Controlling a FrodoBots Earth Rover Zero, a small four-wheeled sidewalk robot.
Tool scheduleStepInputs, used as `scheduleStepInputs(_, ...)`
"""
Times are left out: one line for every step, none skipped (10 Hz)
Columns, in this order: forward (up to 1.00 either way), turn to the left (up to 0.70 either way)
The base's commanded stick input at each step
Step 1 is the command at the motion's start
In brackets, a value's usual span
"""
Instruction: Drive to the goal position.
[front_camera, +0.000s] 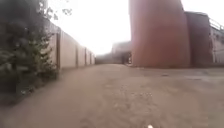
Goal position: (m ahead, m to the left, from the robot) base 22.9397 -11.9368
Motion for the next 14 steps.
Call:
scheduleStepInputs(0.70, 0.00)
scheduleStepInputs(0.70, 0.00)
scheduleStepInputs(0.70, 0.00)
scheduleStepInputs(0.70, 0.00)
scheduleStepInputs(0.70, 0.00)
scheduleStepInputs(0.70, 0.00)
scheduleStepInputs(0.70, 0.00)
scheduleStepInputs(0.70, 0.00)
scheduleStepInputs(0.70, 0.00)
scheduleStepInputs(0.70, 0.00)
scheduleStepInputs(0.70, 0.00)
scheduleStepInputs(0.70, 0.00)
scheduleStepInputs(0.70, 0.00)
scheduleStepInputs(0.70, 0.00)
